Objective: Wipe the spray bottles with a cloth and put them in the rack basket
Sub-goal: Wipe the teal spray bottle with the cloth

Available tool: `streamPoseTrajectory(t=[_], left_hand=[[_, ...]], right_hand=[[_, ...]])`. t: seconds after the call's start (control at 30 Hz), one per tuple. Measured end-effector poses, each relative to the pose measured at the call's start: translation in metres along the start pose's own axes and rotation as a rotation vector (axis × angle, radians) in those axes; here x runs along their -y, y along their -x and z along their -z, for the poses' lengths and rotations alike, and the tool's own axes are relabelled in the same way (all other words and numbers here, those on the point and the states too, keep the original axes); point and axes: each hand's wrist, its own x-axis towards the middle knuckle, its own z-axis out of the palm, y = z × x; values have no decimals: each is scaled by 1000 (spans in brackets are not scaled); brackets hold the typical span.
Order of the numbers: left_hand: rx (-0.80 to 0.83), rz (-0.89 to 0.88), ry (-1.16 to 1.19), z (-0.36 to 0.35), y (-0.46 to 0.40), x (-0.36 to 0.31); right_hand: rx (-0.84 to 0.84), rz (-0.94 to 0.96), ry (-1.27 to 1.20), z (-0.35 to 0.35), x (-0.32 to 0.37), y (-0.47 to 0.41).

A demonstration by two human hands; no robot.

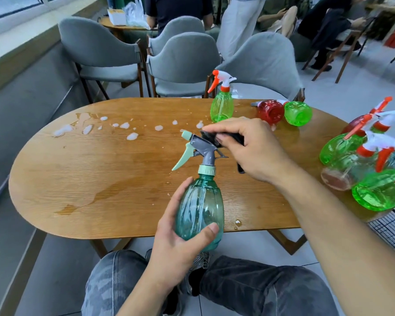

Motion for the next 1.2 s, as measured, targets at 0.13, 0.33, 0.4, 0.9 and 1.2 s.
streamPoseTrajectory(t=[0.13,0.33,0.4,0.9,1.2], left_hand=[[-34,-3,11,2,-1,1],[-103,38,55,12,-4,4],[-162,71,103,11,-8,1],[-37,-16,8,12,-24,-35],[-139,-208,-428,14,-37,-27]], right_hand=[[35,46,10,-5,-1,1],[66,9,122,-3,-20,15],[-117,63,114,-8,-19,26],[-142,-37,-185,-35,-6,53],[-306,11,-184,-27,5,71]])
